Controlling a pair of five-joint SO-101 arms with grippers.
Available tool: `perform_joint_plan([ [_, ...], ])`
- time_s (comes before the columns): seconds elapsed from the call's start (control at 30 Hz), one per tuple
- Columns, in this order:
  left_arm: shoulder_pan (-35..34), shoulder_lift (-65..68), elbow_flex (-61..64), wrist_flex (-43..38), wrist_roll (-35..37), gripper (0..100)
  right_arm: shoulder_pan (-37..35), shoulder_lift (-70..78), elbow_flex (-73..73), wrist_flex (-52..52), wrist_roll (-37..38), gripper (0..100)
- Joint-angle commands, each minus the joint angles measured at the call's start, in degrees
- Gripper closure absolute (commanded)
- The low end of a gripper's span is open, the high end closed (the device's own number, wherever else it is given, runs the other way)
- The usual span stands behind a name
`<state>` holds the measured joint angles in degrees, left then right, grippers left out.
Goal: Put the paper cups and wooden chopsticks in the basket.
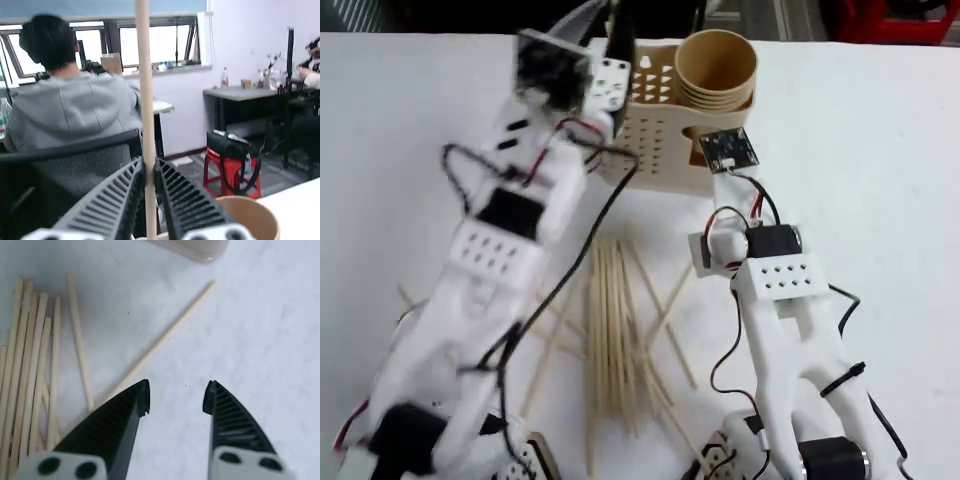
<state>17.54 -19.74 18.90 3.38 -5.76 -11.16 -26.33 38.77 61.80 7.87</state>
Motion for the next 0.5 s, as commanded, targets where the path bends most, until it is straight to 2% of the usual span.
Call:
perform_joint_plan([
  [0.0,0.2,10.3,-8.1,-2.8,0.8,98,0.4,-1.6,-0.4,-0.8,0.1,81.2],
  [0.3,0.1,21.1,-11.2,-2.5,0.8,97,0.4,-1.6,-0.4,-0.8,0.1,81.2],
  [0.4,0.1,20.8,-11.3,1.1,1.0,93,0.4,-1.6,-0.4,-0.8,0.1,81.2],
  [0.47,0.1,20.8,-11.7,3.9,3.5,89,0.9,-1.6,-0.4,-0.8,0.1,81.2],
])
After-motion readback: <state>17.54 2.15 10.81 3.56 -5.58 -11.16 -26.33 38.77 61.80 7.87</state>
